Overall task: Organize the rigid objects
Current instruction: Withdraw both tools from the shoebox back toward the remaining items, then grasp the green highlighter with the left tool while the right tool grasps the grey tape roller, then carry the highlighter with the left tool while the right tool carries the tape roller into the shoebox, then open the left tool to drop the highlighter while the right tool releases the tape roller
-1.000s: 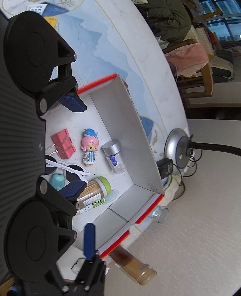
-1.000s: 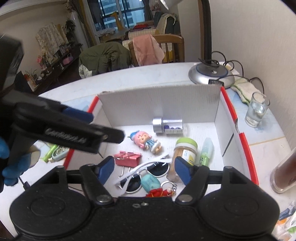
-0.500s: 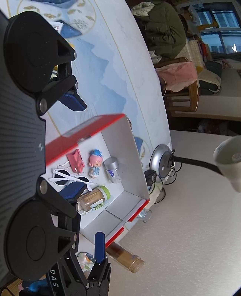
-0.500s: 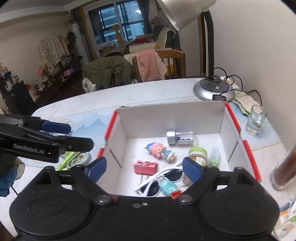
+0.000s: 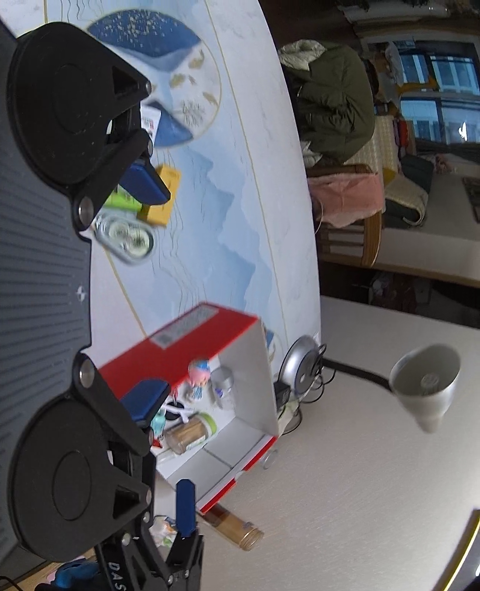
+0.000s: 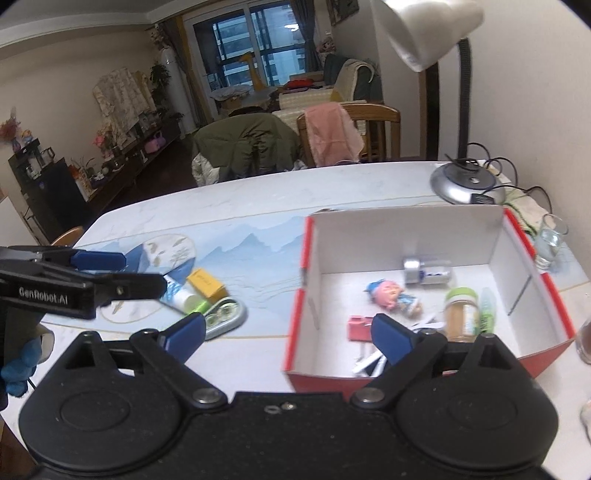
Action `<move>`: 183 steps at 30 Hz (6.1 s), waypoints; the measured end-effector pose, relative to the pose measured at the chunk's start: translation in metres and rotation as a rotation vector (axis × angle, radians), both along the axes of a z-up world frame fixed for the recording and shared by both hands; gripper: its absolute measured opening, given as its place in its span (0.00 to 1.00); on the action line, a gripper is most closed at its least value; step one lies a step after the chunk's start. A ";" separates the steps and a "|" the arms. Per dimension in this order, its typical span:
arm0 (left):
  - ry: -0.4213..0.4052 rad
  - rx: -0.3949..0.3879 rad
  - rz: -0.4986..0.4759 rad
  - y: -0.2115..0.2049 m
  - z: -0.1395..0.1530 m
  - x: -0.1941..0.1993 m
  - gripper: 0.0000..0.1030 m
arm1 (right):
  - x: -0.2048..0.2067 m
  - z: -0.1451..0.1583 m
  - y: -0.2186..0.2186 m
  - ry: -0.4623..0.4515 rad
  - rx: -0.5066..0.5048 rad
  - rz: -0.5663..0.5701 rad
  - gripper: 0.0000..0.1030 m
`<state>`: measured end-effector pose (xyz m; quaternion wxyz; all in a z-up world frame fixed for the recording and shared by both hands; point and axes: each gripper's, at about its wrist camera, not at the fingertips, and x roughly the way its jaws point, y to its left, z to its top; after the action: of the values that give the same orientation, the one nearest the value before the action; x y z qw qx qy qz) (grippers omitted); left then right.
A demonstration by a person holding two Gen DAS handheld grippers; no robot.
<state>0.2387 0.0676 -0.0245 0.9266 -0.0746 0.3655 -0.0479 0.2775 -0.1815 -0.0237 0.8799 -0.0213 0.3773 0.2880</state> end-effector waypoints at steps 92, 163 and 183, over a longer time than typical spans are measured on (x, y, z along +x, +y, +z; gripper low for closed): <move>0.105 0.124 -0.035 0.042 -0.150 0.024 0.15 | 0.058 -0.126 0.167 0.221 -0.278 -0.093 0.44; 0.106 0.098 -0.229 -0.198 -0.063 0.154 0.15 | 0.130 -0.064 -0.126 0.121 -0.147 -0.205 0.44; 0.374 0.077 -0.276 -0.222 -0.114 0.206 0.15 | 0.137 -0.086 -0.123 0.192 -0.183 -0.152 0.44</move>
<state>0.4450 -0.1541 -0.1384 0.8296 0.0040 0.5391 -0.1453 0.4150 -0.3044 -0.1098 0.8534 -0.0453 0.4850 0.1855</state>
